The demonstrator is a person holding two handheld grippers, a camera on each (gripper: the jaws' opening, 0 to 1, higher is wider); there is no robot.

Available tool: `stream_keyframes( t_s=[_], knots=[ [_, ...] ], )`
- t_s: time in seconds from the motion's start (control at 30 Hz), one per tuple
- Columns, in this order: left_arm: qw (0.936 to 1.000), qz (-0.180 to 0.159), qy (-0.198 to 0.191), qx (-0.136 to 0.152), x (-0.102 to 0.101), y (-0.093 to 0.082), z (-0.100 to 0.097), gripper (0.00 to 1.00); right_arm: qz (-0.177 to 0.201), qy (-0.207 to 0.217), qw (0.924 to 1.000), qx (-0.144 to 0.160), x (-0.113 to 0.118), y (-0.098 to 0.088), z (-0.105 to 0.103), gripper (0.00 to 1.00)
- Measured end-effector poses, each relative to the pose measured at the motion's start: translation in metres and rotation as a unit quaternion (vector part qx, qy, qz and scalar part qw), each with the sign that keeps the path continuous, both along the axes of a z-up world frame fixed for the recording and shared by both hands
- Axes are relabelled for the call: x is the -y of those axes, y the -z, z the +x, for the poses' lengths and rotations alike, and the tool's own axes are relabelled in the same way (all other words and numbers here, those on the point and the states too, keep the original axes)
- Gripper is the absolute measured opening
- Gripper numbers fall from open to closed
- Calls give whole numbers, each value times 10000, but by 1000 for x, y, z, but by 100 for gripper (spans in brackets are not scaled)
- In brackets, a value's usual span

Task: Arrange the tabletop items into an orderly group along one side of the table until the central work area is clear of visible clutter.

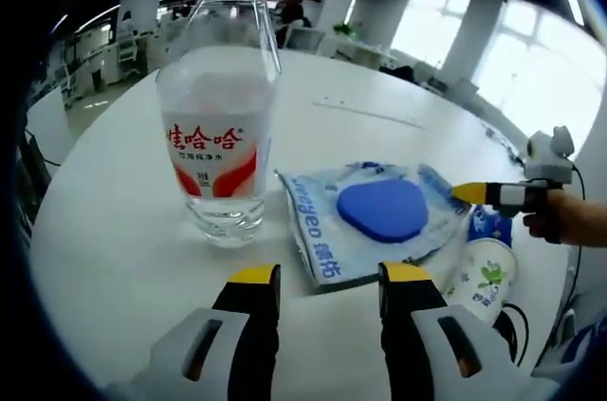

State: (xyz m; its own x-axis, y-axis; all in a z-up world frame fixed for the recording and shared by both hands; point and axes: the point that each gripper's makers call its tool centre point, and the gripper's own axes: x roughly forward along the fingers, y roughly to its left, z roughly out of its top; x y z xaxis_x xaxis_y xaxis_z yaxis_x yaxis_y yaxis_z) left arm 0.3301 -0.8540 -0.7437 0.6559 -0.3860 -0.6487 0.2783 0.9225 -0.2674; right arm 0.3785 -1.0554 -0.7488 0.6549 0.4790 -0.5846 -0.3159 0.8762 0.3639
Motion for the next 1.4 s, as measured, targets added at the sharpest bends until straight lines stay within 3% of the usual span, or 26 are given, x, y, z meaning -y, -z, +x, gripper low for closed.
stream_keyframes(
  t_s=[0.17, 0.33, 0.47, 0.5, 0.6, 0.83, 1.07, 1.4],
  knots=[
    [9999, -79, -101, -5, 1, 1, 3, 36, 450, 117, 9989, 8, -8, -7, 5, 25],
    [9999, -26, -117, -77, 2, 6, 3, 30, 456, 28, 9988, -164, -13, 2, 3, 14],
    [9998, 70, -50, -162, 3, 11, 0, 31, 500, -14, 9983, -291, -18, 7, -1, 10],
    [9998, 94, -50, -178, 3, 12, -1, 28, 441, -93, 9987, -240, -19, 7, -1, 5],
    [9997, -5, -63, -231, 5, 11, -2, 15, 266, -212, 9994, -63, -22, 3, 0, 2],
    [9998, 133, -66, -150, 4, 8, 2, 3, 246, -278, 9993, 63, -20, -3, 0, 0],
    [9989, 434, 154, 65, 10, -5, 5, 2, 191, -243, 9993, 230, -14, -7, -7, 0],
    [9979, 381, 477, 207, 37, -15, 16, 2, 245, 90, 9989, 397, 16, -18, -8, 0]
  ],
)
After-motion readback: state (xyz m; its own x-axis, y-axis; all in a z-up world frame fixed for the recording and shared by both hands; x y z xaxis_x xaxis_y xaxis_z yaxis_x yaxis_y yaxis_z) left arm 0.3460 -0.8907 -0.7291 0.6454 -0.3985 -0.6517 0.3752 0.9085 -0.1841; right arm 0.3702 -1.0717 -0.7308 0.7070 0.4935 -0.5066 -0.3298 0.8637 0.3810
